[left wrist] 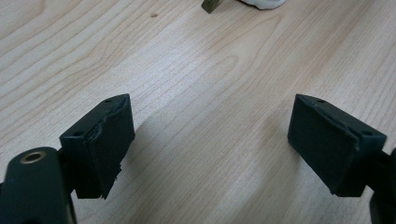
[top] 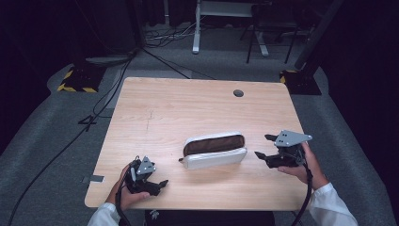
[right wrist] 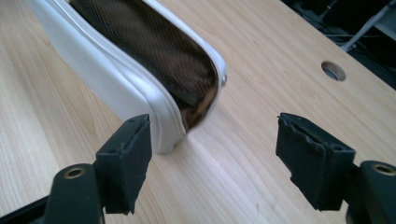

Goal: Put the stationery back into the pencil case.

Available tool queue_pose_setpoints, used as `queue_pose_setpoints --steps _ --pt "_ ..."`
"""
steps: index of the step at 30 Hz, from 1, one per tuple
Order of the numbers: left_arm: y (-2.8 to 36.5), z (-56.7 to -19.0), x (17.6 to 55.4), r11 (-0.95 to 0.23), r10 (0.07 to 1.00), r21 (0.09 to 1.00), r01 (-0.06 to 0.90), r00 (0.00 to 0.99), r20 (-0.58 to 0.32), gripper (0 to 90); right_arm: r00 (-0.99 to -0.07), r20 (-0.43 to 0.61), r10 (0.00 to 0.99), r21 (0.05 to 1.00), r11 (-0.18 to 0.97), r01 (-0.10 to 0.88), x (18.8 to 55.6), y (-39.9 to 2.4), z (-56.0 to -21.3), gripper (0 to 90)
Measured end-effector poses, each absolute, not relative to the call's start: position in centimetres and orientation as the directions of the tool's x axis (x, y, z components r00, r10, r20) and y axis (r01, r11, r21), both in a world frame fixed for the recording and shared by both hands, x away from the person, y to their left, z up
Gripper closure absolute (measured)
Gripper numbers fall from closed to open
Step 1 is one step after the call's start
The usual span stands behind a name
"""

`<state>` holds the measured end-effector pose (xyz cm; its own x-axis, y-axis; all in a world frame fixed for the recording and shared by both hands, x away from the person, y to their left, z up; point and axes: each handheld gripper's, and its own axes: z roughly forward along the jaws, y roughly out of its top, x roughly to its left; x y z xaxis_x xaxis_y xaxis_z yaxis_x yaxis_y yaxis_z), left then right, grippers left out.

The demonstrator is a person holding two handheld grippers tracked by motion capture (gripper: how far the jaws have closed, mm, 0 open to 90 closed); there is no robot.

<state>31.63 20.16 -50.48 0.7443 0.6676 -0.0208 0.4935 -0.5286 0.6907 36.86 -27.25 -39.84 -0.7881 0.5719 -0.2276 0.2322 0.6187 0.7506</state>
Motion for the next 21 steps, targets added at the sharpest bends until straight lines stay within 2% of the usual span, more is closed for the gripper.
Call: queue_pose_setpoints --steps 21 --pt "20.1 -50.5 31.7 -0.530 0.667 0.689 0.493 0.745 -0.020 14.8 -0.737 -0.236 0.634 0.683 0.647 0.338 35.4 -31.4 -44.1 27.6"
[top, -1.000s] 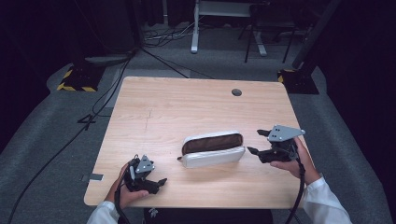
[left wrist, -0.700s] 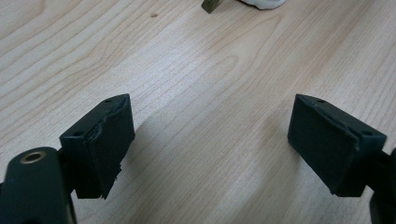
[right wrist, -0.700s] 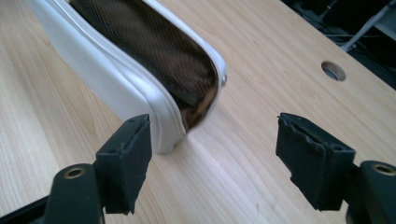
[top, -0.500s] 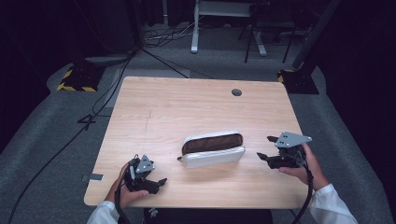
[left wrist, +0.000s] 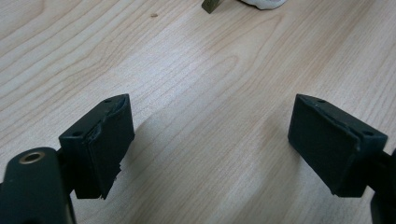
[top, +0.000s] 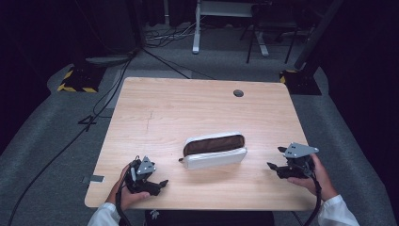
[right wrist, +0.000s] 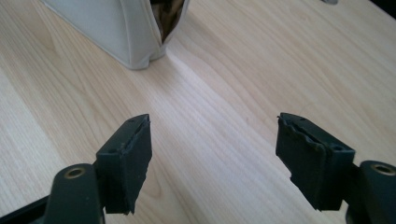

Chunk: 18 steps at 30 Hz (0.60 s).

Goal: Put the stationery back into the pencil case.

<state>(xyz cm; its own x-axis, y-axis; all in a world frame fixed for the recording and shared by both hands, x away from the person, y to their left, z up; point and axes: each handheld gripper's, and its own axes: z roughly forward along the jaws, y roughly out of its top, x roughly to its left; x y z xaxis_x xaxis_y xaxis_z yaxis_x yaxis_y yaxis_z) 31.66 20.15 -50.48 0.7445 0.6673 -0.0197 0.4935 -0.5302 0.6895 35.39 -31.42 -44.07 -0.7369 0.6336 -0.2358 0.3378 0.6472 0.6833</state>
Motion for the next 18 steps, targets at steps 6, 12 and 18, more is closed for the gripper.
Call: queue_pose_setpoints --steps 6,12,18 --pt "20.1 -50.5 31.7 -0.530 0.667 0.689 0.493 0.745 -0.020 14.8 -0.723 -0.222 0.655 0.674 0.639 0.371 34.7 -32.7 -45.4 27.5" --pt "20.1 -50.5 31.7 -0.530 0.667 0.689 0.494 0.745 -0.020 14.8 -0.700 -0.198 0.686 0.679 0.611 0.407 33.8 -34.3 -46.9 27.4" --pt "20.1 -50.5 31.7 -0.530 0.667 0.689 0.494 0.744 -0.020 14.8 -0.683 -0.167 0.711 0.683 0.583 0.441 32.8 -35.8 -47.9 27.7"
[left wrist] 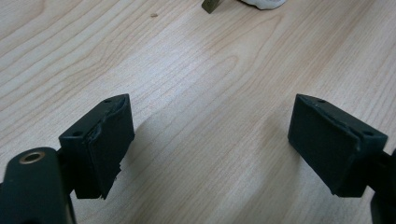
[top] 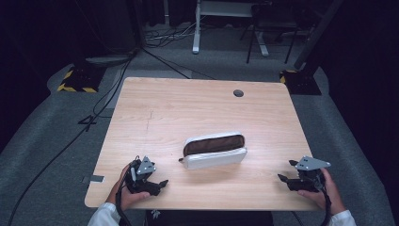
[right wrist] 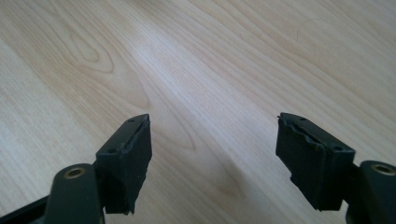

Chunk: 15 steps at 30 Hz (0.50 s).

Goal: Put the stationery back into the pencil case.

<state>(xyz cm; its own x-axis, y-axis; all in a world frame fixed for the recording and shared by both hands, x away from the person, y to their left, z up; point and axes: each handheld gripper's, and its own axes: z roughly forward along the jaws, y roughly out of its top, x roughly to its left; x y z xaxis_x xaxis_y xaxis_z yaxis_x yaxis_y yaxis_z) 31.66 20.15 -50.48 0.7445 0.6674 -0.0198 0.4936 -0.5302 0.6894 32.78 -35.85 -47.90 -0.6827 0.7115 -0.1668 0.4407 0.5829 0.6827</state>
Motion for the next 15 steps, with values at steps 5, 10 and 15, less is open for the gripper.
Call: queue_pose_setpoints --steps 5,10,15 --pt "20.1 -50.5 31.7 -0.530 0.667 0.689 0.494 0.744 -0.020 14.8 -0.669 -0.137 0.730 0.693 0.553 0.462 31.9 -37.2 -48.3 27.7" --pt "20.1 -50.5 31.7 -0.530 0.667 0.689 0.494 0.744 -0.020 14.8 -0.642 -0.100 0.761 0.711 0.506 0.488 30.9 -38.8 -48.8 27.7" --pt "20.1 -50.5 31.7 -0.530 0.667 0.689 0.493 0.744 -0.020 14.8 -0.612 -0.065 0.788 0.715 0.465 0.523 30.3 -40.3 -49.5 27.5"
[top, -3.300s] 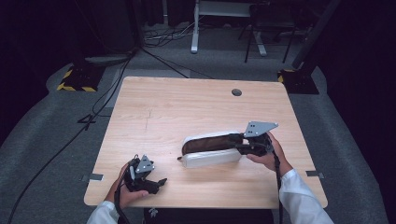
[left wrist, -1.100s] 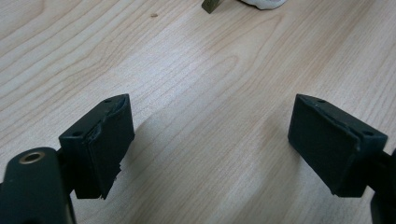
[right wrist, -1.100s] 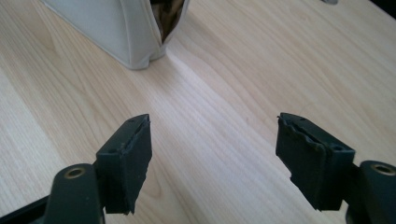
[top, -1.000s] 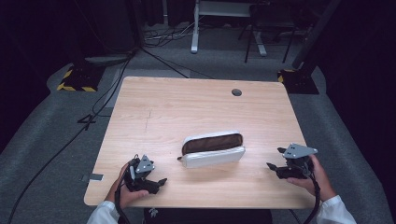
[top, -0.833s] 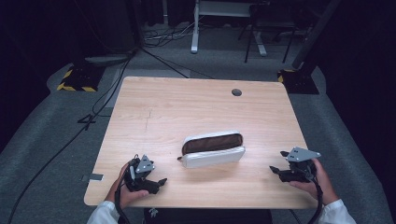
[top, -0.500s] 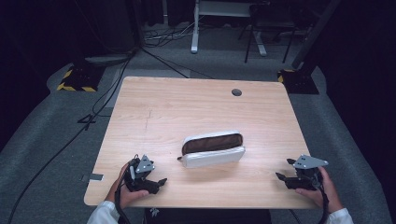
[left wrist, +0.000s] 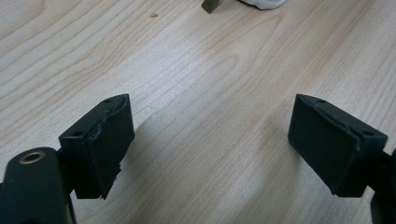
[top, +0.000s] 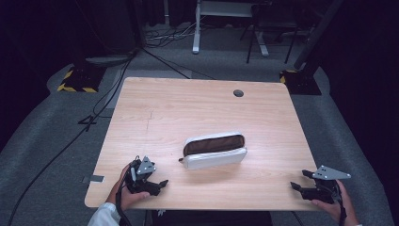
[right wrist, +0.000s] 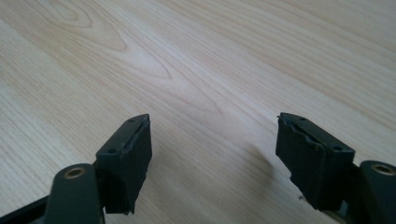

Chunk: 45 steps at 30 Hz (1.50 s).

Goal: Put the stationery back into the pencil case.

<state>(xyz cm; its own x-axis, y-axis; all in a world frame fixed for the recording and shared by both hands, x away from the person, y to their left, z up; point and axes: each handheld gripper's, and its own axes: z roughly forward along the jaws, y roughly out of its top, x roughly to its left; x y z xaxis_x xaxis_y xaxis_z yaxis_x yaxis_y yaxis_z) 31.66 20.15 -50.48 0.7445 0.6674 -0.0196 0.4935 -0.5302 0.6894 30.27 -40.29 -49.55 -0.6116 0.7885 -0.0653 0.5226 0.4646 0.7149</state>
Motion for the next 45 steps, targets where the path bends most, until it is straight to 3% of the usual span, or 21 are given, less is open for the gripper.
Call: queue_pose_setpoints --steps 9,45 --pt "20.2 -50.5 31.7 -0.532 0.667 0.689 0.492 0.745 -0.016 14.8 -0.583 0.000 0.812 0.746 0.388 0.541 30.0 -41.6 -50.4 26.5" --pt "20.1 -50.5 31.9 -0.524 0.675 0.689 0.501 0.737 -0.022 14.6 -0.548 0.002 0.837 0.767 0.351 0.538 29.9 -41.6 -50.6 27.3"
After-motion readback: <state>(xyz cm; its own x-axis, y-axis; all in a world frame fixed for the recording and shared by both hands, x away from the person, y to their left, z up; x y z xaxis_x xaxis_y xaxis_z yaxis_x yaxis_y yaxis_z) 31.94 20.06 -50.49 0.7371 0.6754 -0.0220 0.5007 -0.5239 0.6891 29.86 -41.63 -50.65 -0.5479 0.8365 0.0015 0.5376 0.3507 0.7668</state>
